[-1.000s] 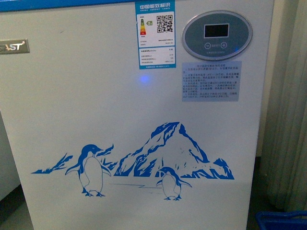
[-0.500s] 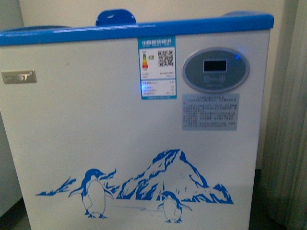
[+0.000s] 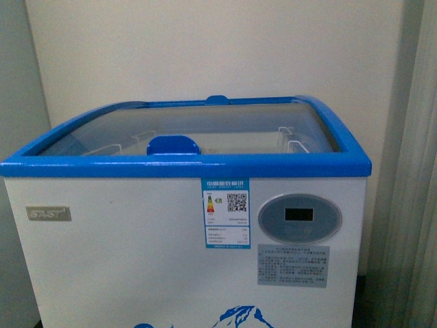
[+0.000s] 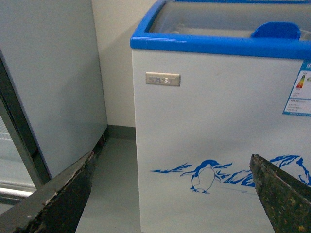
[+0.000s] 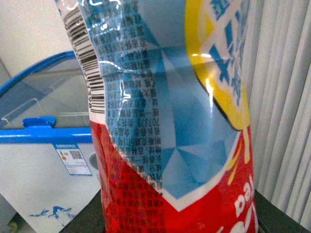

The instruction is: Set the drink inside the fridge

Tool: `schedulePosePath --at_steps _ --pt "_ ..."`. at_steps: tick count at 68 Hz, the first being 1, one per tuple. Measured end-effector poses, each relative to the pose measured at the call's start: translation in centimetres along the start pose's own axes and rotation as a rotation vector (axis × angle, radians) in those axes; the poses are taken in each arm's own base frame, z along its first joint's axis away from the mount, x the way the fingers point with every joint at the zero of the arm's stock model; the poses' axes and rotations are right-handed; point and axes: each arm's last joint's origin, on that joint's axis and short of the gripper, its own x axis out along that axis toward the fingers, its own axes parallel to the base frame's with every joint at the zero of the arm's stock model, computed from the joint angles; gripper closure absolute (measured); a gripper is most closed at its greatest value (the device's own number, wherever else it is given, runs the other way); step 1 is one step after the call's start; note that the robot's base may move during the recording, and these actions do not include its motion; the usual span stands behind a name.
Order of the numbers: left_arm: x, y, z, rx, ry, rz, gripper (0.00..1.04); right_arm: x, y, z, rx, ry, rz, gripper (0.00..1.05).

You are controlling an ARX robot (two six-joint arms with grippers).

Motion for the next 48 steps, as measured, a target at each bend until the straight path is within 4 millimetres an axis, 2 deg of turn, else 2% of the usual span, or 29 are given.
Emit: schedulePosePath --at_steps 16,25,35,48 --pt "0.0 0.0 0.0 0.000 0.002 0.000 0.08 0.0 0.0 0.0 0.000 0.000 0.000 0.63" --pt "1.0 0.2 0.0 -0.134 0.190 0.106 0.08 0.0 0.0 0.0 0.000 -0.001 -0.001 0.63" --pt "4.7 0.5 1.1 -0.161 0.193 0.051 0.08 0.0 0.0 0.0 0.000 -0.001 0.002 0.63" --pt "13.2 -0.1 6.0 0.015 0.021 -0.126 0.08 0.0 0.0 0.0 0.000 -0.001 0.000 0.63"
